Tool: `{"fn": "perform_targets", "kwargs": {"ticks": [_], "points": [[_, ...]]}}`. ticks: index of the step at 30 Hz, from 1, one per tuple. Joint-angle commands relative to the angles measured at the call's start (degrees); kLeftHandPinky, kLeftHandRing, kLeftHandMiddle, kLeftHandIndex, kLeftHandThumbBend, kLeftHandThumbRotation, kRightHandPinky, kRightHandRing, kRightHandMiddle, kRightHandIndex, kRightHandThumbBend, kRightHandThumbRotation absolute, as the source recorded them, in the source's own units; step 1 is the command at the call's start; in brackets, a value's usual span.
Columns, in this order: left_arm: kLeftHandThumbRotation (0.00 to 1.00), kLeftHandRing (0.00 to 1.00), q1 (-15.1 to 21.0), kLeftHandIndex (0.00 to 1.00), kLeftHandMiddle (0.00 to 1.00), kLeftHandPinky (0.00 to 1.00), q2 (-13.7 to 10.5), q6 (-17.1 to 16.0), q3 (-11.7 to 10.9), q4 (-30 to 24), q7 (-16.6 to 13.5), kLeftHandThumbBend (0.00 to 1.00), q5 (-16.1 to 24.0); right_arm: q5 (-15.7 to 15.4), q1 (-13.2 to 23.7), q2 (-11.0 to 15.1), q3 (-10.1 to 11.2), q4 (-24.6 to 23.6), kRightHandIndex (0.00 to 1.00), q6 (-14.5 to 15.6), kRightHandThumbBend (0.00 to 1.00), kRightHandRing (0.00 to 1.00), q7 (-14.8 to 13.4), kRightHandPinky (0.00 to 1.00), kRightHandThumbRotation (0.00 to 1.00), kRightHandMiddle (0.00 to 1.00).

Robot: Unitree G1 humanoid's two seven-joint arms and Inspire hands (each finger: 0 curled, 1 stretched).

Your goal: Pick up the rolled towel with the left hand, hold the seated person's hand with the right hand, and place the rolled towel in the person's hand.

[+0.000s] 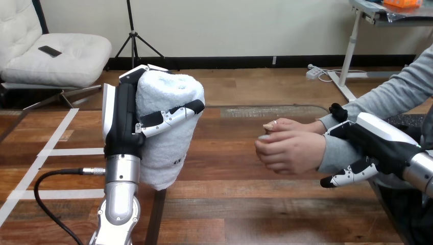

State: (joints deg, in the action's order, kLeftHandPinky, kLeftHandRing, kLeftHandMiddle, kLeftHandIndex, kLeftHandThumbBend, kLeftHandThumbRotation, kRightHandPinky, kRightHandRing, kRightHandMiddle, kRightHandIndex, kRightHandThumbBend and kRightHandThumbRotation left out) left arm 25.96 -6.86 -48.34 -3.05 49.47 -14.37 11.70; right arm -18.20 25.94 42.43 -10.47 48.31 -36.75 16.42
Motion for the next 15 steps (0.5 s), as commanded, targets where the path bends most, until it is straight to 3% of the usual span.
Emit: {"fn": "perform_targets", "kwargs": {"ticks": [1,15], "points": [[0.00,0.39,5.04,0.40,0.40,0.35,-1.34,-1.52,-0.20,-1.87,-0.48,0.67,0.08,0.93,2.61,-1.10,1.23,-2.52,0.49,0.06,0.82,0.42,0.07,0.40,0.10,0.46],[0.00,0.39,5.04,0.40,0.40,0.36,-1.23,-1.62,-0.28,-1.83,-0.19,0.67,-0.34,0.93,2.12,-0.98,1.36,-3.69,0.50,0.94,0.81,0.43,0.28,0.40,0.10,0.47]]}}
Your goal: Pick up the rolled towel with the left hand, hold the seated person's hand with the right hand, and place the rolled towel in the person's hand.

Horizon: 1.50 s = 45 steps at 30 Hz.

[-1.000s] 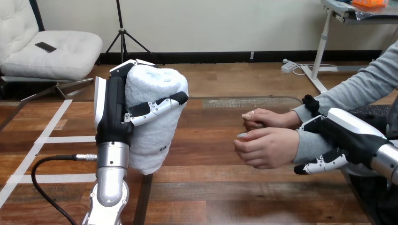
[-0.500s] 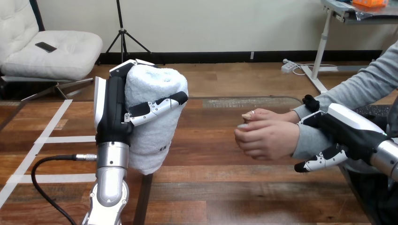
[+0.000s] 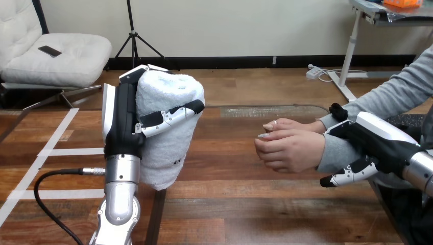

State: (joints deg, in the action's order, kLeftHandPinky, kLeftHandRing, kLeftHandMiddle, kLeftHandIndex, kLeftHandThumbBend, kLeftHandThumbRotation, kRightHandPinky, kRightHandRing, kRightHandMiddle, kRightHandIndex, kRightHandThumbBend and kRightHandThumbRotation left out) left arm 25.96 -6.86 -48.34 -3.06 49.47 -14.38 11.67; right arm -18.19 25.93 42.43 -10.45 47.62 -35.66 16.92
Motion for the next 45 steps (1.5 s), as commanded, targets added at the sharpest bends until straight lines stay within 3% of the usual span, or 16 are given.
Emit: {"fn": "perform_targets", "kwargs": {"ticks": [1,29,45], "points": [[0.00,0.39,5.06,0.40,0.40,0.36,-1.25,-1.72,-0.26,-1.76,-0.21,0.67,-0.26,0.94,2.10,-0.98,1.35,-3.01,0.50,-0.18,0.81,0.43,-0.23,0.40,0.10,0.47],[0.00,0.39,4.99,0.40,0.40,0.36,-1.15,-1.62,-0.19,-1.92,-0.46,0.68,-0.06,1.25,1.80,-1.06,1.54,-3.05,0.48,-0.38,0.78,0.40,-0.30,0.38,0.07,0.45],[0.00,0.39,4.93,0.40,0.40,0.36,-1.17,-1.58,-0.12,-1.90,-0.78,0.68,0.27,0.67,1.91,-0.91,1.28,-2.72,0.46,-0.59,0.71,0.38,-0.63,0.35,0.03,0.44]]}}
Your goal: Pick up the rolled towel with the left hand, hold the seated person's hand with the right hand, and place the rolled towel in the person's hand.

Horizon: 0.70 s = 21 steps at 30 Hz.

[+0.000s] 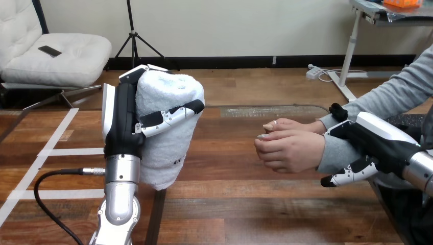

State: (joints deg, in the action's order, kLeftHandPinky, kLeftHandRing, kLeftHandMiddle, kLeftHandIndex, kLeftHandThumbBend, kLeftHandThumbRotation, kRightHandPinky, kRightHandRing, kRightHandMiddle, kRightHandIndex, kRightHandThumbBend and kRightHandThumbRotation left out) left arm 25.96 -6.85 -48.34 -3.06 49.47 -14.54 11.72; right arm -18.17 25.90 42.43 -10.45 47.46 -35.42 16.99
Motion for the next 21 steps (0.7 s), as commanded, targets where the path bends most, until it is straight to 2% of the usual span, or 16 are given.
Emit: {"fn": "perform_targets", "kwargs": {"ticks": [1,21], "points": [[0.00,0.39,4.92,0.40,0.40,0.36,-1.17,-1.56,-0.12,-1.93,-0.65,0.68,0.24,0.68,1.95,-0.92,1.28,-2.53,0.45,-0.85,0.71,0.38,-0.69,0.35,0.03,0.43],[0.00,0.39,4.92,0.40,0.40,0.36,-1.02,-1.62,-0.15,-1.95,-0.29,0.68,-0.19,-0.29,2.21,-0.91,1.06,-1.60,0.43,-2.47,0.65,0.35,-1.97,0.32,0.01,0.41]]}}
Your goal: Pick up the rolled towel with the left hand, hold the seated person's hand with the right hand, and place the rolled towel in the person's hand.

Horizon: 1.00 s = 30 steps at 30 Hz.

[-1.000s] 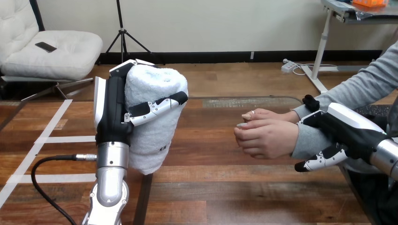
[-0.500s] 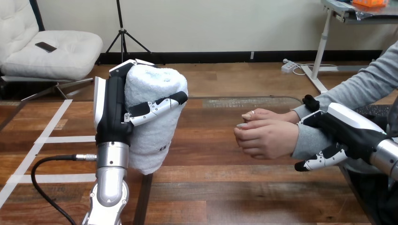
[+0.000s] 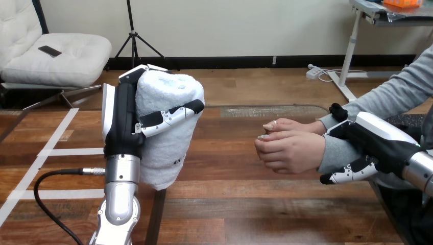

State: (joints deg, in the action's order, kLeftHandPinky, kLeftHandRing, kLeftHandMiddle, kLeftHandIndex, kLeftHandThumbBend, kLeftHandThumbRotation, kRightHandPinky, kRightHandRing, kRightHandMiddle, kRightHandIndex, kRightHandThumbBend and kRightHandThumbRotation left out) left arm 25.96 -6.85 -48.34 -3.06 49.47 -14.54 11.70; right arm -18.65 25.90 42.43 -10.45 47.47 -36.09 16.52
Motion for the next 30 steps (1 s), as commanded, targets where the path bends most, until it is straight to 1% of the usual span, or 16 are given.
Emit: {"fn": "perform_targets", "kwargs": {"ticks": [1,16,30], "points": [[0.00,0.39,4.92,0.40,0.40,0.36,-1.00,-1.62,-0.16,-1.95,-0.25,0.68,-0.20,0.16,2.22,-0.92,1.06,-1.58,0.43,-1.87,0.65,0.35,-1.57,0.32,0.01,0.41],[0.00,0.38,4.85,0.40,0.40,0.35,-0.90,-1.54,-0.10,-2.10,-0.13,0.67,-0.27,-0.32,2.20,-0.88,0.99,-1.58,0.42,-2.02,0.63,0.35,-2.14,0.31,0.00,0.40],[0.00,0.39,4.91,0.40,0.40,0.36,-1.05,-1.75,-0.01,-2.17,-0.57,0.67,0.29,-0.27,2.28,-0.94,0.99,-1.48,0.43,-2.06,0.63,0.35,-1.99,0.31,0.00,0.40]]}}
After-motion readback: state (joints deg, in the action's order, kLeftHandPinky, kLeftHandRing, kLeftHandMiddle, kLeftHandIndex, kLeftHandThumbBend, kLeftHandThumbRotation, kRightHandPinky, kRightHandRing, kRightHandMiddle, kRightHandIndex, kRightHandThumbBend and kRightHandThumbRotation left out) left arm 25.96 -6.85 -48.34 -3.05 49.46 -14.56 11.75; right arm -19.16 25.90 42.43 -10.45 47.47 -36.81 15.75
